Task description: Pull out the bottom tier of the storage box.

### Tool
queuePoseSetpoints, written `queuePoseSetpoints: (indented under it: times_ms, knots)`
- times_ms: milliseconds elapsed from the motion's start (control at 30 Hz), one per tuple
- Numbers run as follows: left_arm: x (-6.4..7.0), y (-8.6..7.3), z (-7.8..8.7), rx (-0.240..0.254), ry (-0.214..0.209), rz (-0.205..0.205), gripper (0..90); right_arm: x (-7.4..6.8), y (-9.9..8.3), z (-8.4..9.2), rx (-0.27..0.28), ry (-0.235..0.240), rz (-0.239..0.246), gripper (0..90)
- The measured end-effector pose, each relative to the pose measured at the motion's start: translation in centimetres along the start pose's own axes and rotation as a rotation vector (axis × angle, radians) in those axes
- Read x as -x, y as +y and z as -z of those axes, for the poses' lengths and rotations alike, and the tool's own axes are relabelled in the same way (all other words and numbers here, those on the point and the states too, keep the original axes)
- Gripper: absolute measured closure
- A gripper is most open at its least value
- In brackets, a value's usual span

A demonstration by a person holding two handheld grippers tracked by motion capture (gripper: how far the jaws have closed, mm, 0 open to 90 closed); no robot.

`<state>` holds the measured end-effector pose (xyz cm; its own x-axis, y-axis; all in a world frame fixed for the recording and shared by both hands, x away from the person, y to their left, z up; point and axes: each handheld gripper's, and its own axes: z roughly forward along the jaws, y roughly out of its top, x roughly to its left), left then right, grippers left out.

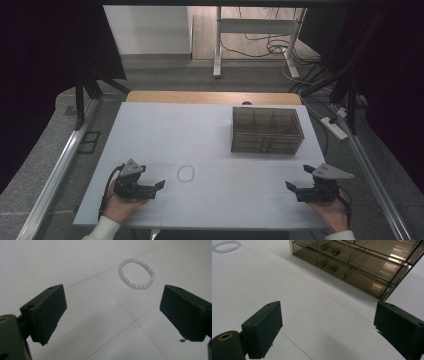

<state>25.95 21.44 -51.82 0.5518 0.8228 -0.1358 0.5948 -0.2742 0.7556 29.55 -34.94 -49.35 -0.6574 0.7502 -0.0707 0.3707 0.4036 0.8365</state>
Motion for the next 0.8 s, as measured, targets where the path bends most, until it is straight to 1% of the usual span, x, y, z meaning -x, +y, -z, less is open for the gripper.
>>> queuePoseSetpoints:
  times_ms: [100, 267, 300, 333, 400, 600, 800]
  knots:
    - [0.13, 0.07, 0.04, 0.005, -0.001, 0.004, 7.3, 0.11, -0.1, 0.0, 0.001, 0.001, -0.007, 8.2]
    - [0.19, 0.13, 0.11, 0.013, 0.003, 0.005, 7.1, 0.31, -0.11, 0.05, 0.017, -0.006, -0.004, 9.1]
    - [0.18, 0.13, 0.13, 0.013, 0.0, 0.005, 7.1, 0.36, -0.13, 0.04, 0.017, -0.004, -0.007, 10.8]
    - [0.19, 0.1, 0.16, 0.014, 0.0, 0.005, 7.1, 0.54, -0.25, -0.03, 0.014, 0.005, -0.018, 11.0]
    - [0.18, 0.02, 0.23, 0.017, 0.002, 0.005, 7.1, 0.59, -0.3, -0.11, 0.012, 0.005, -0.025, 11.0]
    - [0.11, -0.14, 0.24, 0.012, -0.001, 0.0, 7.2, 0.5, -0.33, -0.17, 0.004, -0.012, -0.017, 11.6]
    - [0.13, -0.24, 0.25, 0.018, -0.004, 0.003, 7.3, 0.28, -0.26, -0.11, 0.012, -0.013, -0.022, 12.1]
